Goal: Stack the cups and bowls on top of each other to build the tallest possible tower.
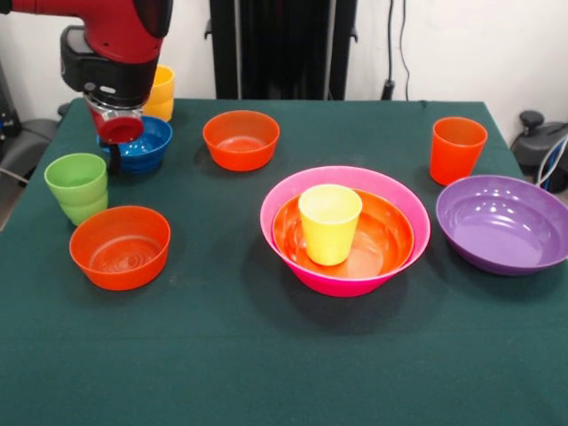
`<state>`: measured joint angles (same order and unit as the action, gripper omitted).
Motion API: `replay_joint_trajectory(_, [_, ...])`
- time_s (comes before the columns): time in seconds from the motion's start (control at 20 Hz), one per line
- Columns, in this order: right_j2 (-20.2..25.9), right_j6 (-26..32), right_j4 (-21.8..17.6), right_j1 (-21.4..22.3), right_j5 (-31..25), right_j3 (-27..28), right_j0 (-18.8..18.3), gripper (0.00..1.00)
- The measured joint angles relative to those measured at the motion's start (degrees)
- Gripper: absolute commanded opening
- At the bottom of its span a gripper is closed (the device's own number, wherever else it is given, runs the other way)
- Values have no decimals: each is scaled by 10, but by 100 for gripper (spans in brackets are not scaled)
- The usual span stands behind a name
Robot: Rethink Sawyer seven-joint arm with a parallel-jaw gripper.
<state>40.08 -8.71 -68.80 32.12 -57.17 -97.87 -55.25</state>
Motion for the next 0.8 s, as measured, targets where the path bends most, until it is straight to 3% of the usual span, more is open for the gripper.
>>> replay_joint_trajectory(0.35, [-8,0,16,-20,0,3,1,100])
replay_joint_trajectory(0.8, [-9,0,65,-50,0,3,1,100])
